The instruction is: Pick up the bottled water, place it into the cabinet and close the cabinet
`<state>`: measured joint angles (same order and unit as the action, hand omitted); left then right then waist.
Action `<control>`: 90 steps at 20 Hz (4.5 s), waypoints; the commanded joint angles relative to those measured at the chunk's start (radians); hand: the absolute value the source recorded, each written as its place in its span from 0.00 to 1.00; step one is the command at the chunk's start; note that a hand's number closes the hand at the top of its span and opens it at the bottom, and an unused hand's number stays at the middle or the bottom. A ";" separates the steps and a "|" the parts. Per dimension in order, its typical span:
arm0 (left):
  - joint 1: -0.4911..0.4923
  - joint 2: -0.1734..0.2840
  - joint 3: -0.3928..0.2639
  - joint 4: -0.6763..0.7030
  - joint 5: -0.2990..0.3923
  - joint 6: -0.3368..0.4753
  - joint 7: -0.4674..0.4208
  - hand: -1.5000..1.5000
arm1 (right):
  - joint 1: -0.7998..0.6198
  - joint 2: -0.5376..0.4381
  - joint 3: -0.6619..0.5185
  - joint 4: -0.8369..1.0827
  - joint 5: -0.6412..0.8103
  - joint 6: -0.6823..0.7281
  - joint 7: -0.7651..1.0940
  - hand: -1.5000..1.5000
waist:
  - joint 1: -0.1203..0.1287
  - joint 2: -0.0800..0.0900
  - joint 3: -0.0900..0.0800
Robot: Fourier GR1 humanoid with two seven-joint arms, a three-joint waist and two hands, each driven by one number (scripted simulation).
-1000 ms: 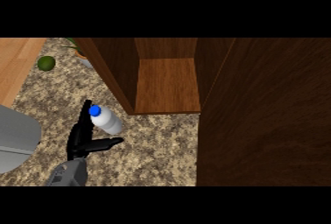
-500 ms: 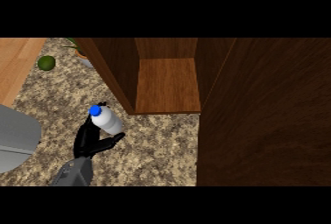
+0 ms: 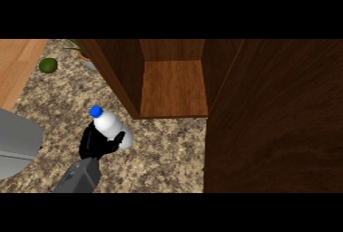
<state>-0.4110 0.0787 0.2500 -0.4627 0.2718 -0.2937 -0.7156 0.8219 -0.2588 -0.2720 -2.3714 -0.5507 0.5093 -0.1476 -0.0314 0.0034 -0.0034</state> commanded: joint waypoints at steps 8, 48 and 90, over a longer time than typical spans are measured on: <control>0.077 0.132 0.029 0.046 -0.001 -0.115 -0.130 1.00 | 0.076 -0.003 -0.031 -0.218 -0.146 -0.046 0.069 0.00 | 0.008 0.000 0.000; -0.088 -0.076 -0.529 -0.621 -0.030 0.787 0.453 1.00 | 0.071 -0.011 -0.013 -0.106 -0.115 0.008 -0.047 0.00 | -0.019 -0.001 0.002; -0.168 0.059 -0.551 -0.603 -0.169 0.982 0.581 0.00 | -0.080 -0.161 0.018 0.024 -0.166 0.019 -0.060 0.00 | -0.127 0.029 0.000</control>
<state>-0.3134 0.2217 -0.2916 -1.2049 0.0836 0.7514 -0.2244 0.7486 -0.4122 -0.2555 -2.3102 -0.6997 0.5446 -0.2287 -0.1160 -0.0033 0.0079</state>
